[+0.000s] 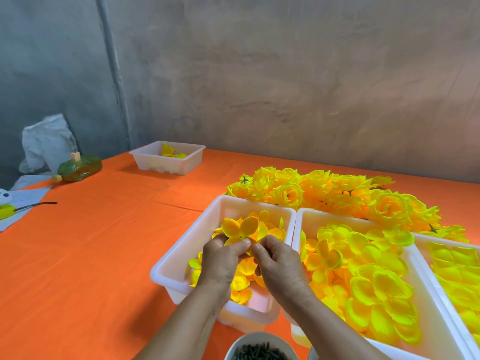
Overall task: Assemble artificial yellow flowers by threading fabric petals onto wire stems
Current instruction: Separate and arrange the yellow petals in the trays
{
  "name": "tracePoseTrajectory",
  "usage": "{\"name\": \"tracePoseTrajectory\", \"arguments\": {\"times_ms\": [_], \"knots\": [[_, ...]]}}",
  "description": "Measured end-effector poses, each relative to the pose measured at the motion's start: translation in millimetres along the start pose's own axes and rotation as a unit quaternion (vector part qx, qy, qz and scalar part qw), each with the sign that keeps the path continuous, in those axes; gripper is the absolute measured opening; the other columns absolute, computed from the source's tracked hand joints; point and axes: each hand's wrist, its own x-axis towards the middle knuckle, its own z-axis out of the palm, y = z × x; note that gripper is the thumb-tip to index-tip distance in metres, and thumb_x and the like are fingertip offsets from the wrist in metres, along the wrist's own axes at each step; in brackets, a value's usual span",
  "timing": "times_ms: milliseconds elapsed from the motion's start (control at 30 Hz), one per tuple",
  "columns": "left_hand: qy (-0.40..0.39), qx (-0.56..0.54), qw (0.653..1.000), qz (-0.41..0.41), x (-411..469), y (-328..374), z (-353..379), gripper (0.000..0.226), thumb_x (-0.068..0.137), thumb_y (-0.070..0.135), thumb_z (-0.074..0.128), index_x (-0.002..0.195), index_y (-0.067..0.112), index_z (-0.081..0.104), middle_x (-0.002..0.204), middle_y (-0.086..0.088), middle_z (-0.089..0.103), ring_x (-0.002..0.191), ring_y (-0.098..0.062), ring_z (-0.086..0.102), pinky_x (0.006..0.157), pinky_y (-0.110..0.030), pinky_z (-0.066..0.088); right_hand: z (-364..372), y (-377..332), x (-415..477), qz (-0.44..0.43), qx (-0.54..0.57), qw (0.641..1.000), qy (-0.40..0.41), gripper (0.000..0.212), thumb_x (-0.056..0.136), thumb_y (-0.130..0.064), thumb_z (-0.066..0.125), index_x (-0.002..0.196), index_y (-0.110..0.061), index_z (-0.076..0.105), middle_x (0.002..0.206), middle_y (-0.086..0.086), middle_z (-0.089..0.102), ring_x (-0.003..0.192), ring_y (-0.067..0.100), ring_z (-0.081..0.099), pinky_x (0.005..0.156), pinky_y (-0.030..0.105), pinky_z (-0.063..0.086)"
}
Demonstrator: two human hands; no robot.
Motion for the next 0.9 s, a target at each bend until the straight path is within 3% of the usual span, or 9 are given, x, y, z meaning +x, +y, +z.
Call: {"name": "tracePoseTrajectory", "arguments": {"times_ms": [67, 167, 300, 400, 500, 567, 633, 767, 900], "knots": [[0.029, 0.102, 0.991, 0.086, -2.5, -2.4, 0.6, 0.023, 0.066, 0.029, 0.071, 0.087, 0.022, 0.073, 0.084, 0.002, 0.076, 0.086, -0.027, 0.07, 0.08, -0.039, 0.056, 1.4, 0.0, 2.9, 0.021, -0.027, 0.999, 0.009, 0.026, 0.096, -0.031, 0.054, 0.078, -0.013, 0.058, 0.073, 0.007, 0.066, 0.073, 0.025, 0.063, 0.065, 0.037, 0.049], [0.04, 0.112, 0.985, 0.127, -7.7, -2.5, 0.2, 0.024, 0.063, 0.036, 0.069, 0.085, 0.03, 0.074, 0.08, 0.008, 0.075, 0.086, -0.024, 0.069, 0.081, -0.039, 0.055, 2.1, -2.6, 4.0, 0.038, -0.029, 0.999, 0.012, 0.026, 0.094, -0.035, 0.054, 0.073, -0.019, 0.056, 0.073, 0.004, 0.066, 0.075, 0.027, 0.065, 0.067, 0.038, 0.051], [0.04, 0.079, 0.994, 0.069, -4.8, -1.0, 0.3, 0.024, 0.065, 0.027, 0.068, 0.087, 0.022, 0.075, 0.078, 0.0, 0.076, 0.08, -0.028, 0.071, 0.08, -0.043, 0.058, 0.7, -3.1, 1.9, 0.064, 0.025, 0.998, -0.008, 0.026, 0.087, -0.035, 0.059, 0.069, -0.016, 0.061, 0.069, 0.006, 0.066, 0.068, 0.026, 0.063, 0.063, 0.04, 0.051], [0.029, 0.041, 0.998, 0.029, -0.7, 0.0, 0.7, 0.017, 0.068, 0.011, 0.07, 0.085, 0.015, 0.074, 0.077, -0.007, 0.075, 0.066, -0.026, 0.065, 0.071, -0.04, 0.057, -0.3, -2.2, 1.4, 0.085, 0.095, 0.992, 0.001, 0.021, 0.086, -0.035, 0.061, 0.074, -0.018, 0.063, 0.063, 0.004, 0.065, 0.053, 0.013, 0.057, 0.058, 0.035, 0.045], [-0.058, 0.05, 0.997, -0.005, -2.8, 0.7, 1.7, 0.029, 0.056, 0.013, 0.061, 0.082, 0.018, 0.075, 0.07, -0.004, 0.069, 0.06, -0.02, 0.059, 0.061, -0.033, 0.053, -0.5, -0.9, 3.3, 0.08, 0.113, 0.989, 0.042, 0.018, 0.087, -0.044, 0.062, 0.092, -0.027, 0.061, 0.074, -0.004, 0.065, 0.066, 0.014, 0.059, 0.06, 0.032, 0.046], [-0.099, 0.07, 0.993, -0.014, -5.5, 0.1, 2.1, 0.033, 0.056, 0.015, 0.062, 0.087, 0.019, 0.075, 0.074, -0.005, 0.071, 0.066, -0.02, 0.061, 0.065, -0.035, 0.053, -0.2, 0.1, 4.5, 0.072, 0.112, 0.99, 0.049, 0.013, 0.088, -0.038, 0.063, 0.089, -0.025, 0.063, 0.073, -0.003, 0.064, 0.067, 0.016, 0.058, 0.061, 0.036, 0.048], [-0.078, 0.06, 0.995, -0.013, -4.4, -0.1, 0.2, 0.03, 0.062, 0.018, 0.067, 0.091, 0.015, 0.073, 0.078, -0.005, 0.071, 0.07, -0.02, 0.062, 0.07, -0.038, 0.054, 0.9, 1.6, 5.1, 0.075, 0.123, 0.988, 0.053, 0.015, 0.091, -0.032, 0.061, 0.082, -0.02, 0.063, 0.069, 0.001, 0.063, 0.063, 0.017, 0.055, 0.061, 0.039, 0.047], [-0.042, -0.012, 0.999, -0.015, -0.9, 0.8, -0.6, 0.016, 0.091, 0.013, 0.061, 0.103, 0.01, 0.071, 0.082, -0.007, 0.07, 0.073, -0.019, 0.063, 0.062, -0.029, 0.054, 2.9, 4.9, 6.8, 0.073, 0.105, 0.991, 0.049, 0.018, 0.095, -0.029, 0.057, 0.082, -0.019, 0.064, 0.07, 0.003, 0.065, 0.063, 0.018, 0.056, 0.061, 0.037, 0.048], [0.004, 0.005, 1.0, 0.0, -3.4, -1.0, 0.4, 0.014, 0.091, 0.007, 0.062, 0.094, 0.009, 0.074, 0.081, -0.015, 0.073, 0.069, -0.024, 0.065, 0.063, -0.032, 0.056, 2.8, 4.3, 5.9, 0.071, 0.105, 0.991, 0.031, 0.019, 0.095, -0.029, 0.056, 0.078, -0.021, 0.062, 0.06, -0.002, 0.062, 0.052, 0.008, 0.057, 0.052, 0.026, 0.044]]}}
